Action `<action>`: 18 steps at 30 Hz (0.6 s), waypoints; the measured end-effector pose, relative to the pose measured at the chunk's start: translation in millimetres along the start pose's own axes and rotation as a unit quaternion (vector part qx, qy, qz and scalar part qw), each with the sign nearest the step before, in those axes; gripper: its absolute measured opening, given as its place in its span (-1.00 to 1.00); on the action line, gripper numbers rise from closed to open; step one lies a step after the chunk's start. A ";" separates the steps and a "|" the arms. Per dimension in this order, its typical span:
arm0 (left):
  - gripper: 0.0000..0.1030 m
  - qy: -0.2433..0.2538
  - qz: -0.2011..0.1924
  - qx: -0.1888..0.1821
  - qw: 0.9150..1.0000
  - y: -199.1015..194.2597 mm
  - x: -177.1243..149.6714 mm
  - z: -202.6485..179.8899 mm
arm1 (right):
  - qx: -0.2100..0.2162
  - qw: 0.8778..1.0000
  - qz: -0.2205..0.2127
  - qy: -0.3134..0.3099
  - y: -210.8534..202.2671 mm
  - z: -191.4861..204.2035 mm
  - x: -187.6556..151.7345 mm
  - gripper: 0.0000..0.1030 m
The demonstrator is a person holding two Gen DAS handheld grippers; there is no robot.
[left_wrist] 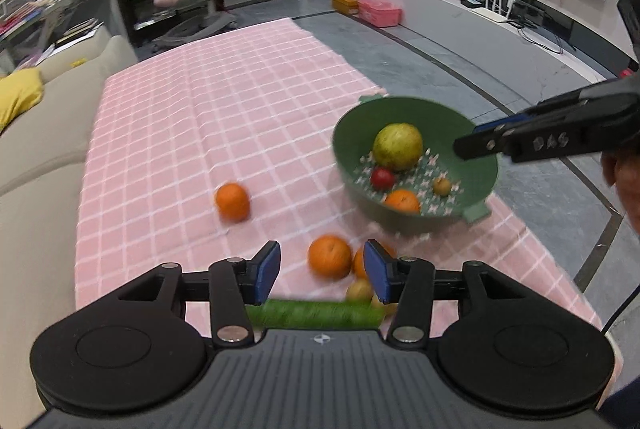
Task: Organize fruits
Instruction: 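Withdraw both tools from the colander toward the cucumber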
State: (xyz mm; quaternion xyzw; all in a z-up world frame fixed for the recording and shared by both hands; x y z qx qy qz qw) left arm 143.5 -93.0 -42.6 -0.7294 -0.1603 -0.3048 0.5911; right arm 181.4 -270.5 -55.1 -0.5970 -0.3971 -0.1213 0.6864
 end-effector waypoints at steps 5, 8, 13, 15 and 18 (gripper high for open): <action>0.17 -0.025 0.011 0.014 1.000 -8.1 -29.2 30.4 | 0.007 1.000 0.005 -0.026 -15.1 26.9 -11.8 -0.47; 0.18 -0.055 0.016 0.023 0.998 -6.5 -45.3 46.2 | 0.015 0.999 0.009 -0.033 -22.6 41.7 -23.0 -0.41; 0.19 -0.095 0.050 0.031 0.994 9.0 -67.9 62.3 | 0.040 0.997 0.022 -0.059 -12.4 67.6 -34.0 -0.41; 0.19 -0.100 0.055 0.034 0.993 11.8 -72.1 66.9 | 0.047 0.995 0.035 -0.078 1.7 78.5 -37.2 -0.41; 0.19 -0.118 0.066 0.036 0.990 14.8 -75.1 76.1 | 0.052 0.991 0.058 -0.107 26.3 95.2 -37.8 -0.42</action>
Point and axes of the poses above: each gripper's, at about its wrist camera, not at the fingertips, and y roughly the way its jaws point, z to its left, x to its top, the point moved 7 cm from there along y, roughly the way its jaws point, and after that the axes turned 15 degrees about -y, right-handed, at the moved point
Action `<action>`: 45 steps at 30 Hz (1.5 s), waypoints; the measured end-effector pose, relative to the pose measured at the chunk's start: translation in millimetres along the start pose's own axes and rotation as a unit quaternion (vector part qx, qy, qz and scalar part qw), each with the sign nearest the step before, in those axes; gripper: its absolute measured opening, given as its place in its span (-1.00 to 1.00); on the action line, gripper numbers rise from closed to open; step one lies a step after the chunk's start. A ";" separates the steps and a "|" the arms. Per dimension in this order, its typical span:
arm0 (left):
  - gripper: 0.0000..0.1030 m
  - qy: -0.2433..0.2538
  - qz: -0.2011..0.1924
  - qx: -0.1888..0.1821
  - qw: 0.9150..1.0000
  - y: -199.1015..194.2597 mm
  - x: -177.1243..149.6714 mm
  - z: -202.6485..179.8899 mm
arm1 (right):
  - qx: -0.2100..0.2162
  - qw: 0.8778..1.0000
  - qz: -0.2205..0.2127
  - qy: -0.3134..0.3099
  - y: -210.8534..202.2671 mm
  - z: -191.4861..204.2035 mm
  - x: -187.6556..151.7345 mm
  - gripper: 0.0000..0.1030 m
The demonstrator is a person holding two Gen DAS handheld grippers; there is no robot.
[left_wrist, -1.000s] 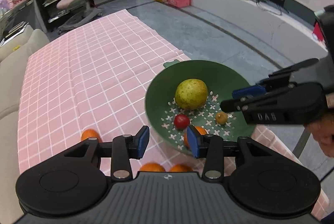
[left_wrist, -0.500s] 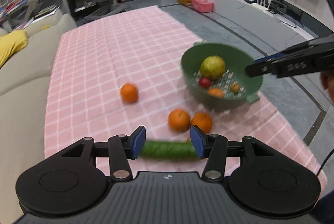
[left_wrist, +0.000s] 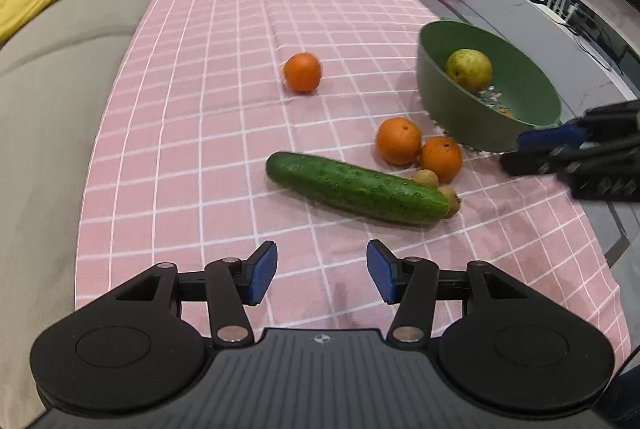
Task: Organize fruits
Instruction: 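Withdraw both tools from the colander toward the cucumber, then grasp the cucumber with the left tool while the right tool grasps an orange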
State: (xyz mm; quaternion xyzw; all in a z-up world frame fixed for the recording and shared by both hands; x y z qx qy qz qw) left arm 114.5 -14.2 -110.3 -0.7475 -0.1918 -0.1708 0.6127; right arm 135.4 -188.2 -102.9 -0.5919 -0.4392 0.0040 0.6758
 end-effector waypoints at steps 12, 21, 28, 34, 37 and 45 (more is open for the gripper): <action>0.19 -0.042 -0.006 0.031 0.999 -13.1 6.4 34.1 | 0.046 0.992 0.032 -0.115 72.4 61.2 22.4 -0.27; 0.19 -0.068 0.002 0.036 0.997 -9.0 11.0 44.1 | 0.048 0.989 0.038 -0.135 75.7 67.0 22.7 -0.19; 0.25 -0.072 0.009 0.032 0.997 -1.8 11.6 33.8 | 0.127 0.986 0.013 -0.112 37.7 75.9 19.6 -0.43; 0.26 -0.094 0.027 0.021 0.995 17.3 12.8 23.7 | 0.066 0.995 0.046 -0.062 43.9 33.5 9.2 -0.40; 0.26 -0.104 0.043 0.027 0.993 31.9 11.3 21.8 | 0.040 0.997 0.058 -0.042 45.8 21.5 3.1 -0.40; 0.45 -0.113 0.037 0.018 0.993 46.7 16.7 10.3 | -0.014 0.993 0.066 0.098 56.0 -8.8 -16.2 -0.32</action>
Point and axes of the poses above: each gripper's, at about its wrist camera, not at the fingertips, and y roughly the way its jaws point, z to its left, x to its top, the point moved 7 cm from there along y, roughly the way its jaws point, and after that the axes turned 15 degrees about -y, right-handed, at the moved point
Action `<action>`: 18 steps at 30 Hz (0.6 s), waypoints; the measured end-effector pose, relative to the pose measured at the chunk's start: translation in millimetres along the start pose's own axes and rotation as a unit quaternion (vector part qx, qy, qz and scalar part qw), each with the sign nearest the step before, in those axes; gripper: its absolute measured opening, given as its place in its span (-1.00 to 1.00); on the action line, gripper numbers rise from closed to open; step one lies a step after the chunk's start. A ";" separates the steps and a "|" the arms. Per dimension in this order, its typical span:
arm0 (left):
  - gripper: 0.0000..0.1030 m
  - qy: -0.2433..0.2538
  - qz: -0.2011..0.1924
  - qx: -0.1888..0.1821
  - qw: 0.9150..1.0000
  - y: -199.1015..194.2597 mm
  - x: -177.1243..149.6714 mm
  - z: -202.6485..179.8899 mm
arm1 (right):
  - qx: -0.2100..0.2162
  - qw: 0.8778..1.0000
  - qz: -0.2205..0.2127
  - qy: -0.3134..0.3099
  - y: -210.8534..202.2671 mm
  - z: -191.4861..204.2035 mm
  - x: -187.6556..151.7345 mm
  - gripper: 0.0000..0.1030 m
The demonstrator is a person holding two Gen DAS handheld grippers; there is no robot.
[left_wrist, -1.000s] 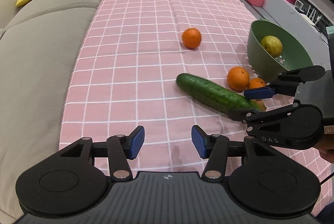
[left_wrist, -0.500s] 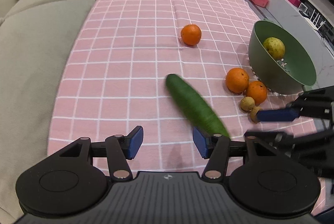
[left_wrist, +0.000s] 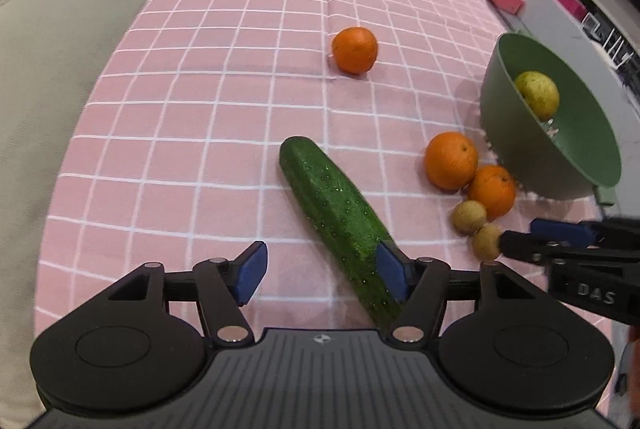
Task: Organize fruits
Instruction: 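Grasp the cucumber with the left tool while the right tool grasps an orange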
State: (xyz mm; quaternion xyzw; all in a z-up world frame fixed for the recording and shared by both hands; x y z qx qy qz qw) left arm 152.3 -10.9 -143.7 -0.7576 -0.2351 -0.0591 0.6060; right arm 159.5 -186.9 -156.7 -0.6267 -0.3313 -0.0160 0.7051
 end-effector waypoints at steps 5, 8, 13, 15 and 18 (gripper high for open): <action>0.45 -0.001 -0.004 -0.006 1.000 5.7 2.0 -12.9 | -0.012 0.996 -0.025 0.087 5.5 -7.7 0.7 -0.32; 0.45 0.002 -0.007 -0.003 1.000 8.1 1.7 -18.8 | -0.027 0.991 -0.034 0.123 12.5 -10.8 0.7 -0.32; 0.44 0.013 -0.009 0.001 1.000 11.5 1.6 -26.8 | -0.041 0.983 -0.054 0.171 19.0 -18.3 5.5 -0.31; 0.44 0.004 -0.002 -0.004 1.000 14.2 1.6 -28.1 | -0.045 0.982 -0.056 0.176 21.6 -20.2 8.7 -0.31; 0.44 -0.024 0.021 -0.017 0.999 21.8 0.9 -28.8 | -0.053 0.981 -0.057 0.177 25.9 -21.7 10.6 -0.23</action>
Point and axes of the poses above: each gripper's, at about its wrist camera, not at the fingertips, and y roughly the way its jaws point, z to its left, x to its top, the point moved 7 cm from there along y, roughly the way its jaws point, and after that the axes turned 15 degrees about -y, right-handed, at the moved point
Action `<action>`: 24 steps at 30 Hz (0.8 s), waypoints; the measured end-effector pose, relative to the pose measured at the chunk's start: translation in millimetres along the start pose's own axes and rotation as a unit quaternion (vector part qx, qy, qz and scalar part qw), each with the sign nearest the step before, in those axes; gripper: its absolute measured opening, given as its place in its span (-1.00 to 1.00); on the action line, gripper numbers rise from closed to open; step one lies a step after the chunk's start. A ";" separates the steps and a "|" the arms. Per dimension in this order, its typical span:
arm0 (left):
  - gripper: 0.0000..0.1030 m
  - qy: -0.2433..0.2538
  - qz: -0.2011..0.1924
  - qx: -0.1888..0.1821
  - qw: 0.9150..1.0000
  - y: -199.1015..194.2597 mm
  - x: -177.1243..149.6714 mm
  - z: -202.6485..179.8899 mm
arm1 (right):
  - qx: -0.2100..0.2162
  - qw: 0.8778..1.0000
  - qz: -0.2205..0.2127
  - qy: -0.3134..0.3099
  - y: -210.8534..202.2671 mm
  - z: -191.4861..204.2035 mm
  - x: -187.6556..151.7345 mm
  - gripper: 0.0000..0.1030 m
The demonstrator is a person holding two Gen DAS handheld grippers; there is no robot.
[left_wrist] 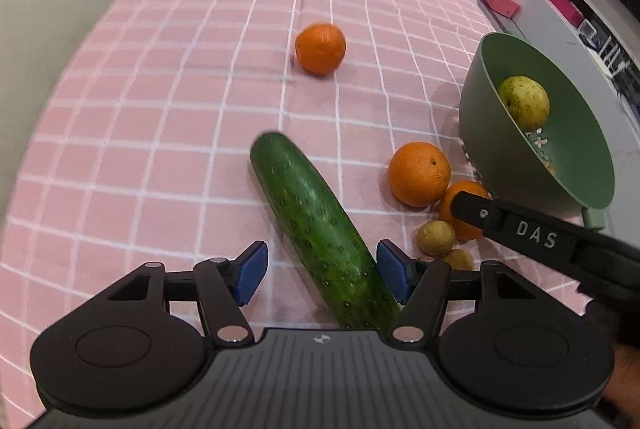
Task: Organize fruits
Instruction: 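Grasp the cucumber with the left tool while the right tool grasps an orange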
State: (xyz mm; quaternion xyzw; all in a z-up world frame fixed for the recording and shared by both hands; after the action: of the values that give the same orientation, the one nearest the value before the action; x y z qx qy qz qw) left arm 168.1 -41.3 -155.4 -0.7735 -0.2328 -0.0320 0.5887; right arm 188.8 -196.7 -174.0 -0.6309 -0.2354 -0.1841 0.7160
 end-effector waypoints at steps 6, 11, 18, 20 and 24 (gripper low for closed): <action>0.36 -0.019 0.016 0.009 1.000 15.6 -4.8 -6.6 | -0.007 1.000 0.006 -0.008 8.7 1.8 0.0 -0.19; 0.07 0.018 -0.007 0.021 1.000 16.4 -7.6 -12.6 | -0.008 1.000 0.009 -0.020 12.4 4.7 -0.7 -0.18; -0.09 0.020 0.001 0.002 1.000 1.7 -4.2 -4.9 | 0.008 1.000 0.017 -0.004 8.0 -3.0 -2.5 -0.19; -0.11 0.020 0.001 -0.003 1.000 -2.9 -3.4 -1.2 | 0.013 1.000 0.016 -0.002 4.1 -4.5 -2.2 -0.19; -0.16 0.019 0.003 -0.011 1.000 -9.5 -5.2 6.0 | 0.030 0.999 0.017 -0.005 -3.5 -4.6 -3.2 -0.19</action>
State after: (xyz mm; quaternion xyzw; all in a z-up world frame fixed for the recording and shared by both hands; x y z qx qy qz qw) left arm 158.3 -35.5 -150.3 -0.7801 -0.2186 -0.0473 0.5843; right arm 184.7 -201.8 -173.4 -0.6137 -0.2338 -0.1618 0.7365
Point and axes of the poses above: each gripper's, at about its wrist camera, not at the fingertips, and y roughly the way its jaws point, z to its left, x to its top, the point moved 7 cm from there along y, roughly the way its jaws point, and after that the axes turned 15 degrees about -y, right-handed, at the moved point
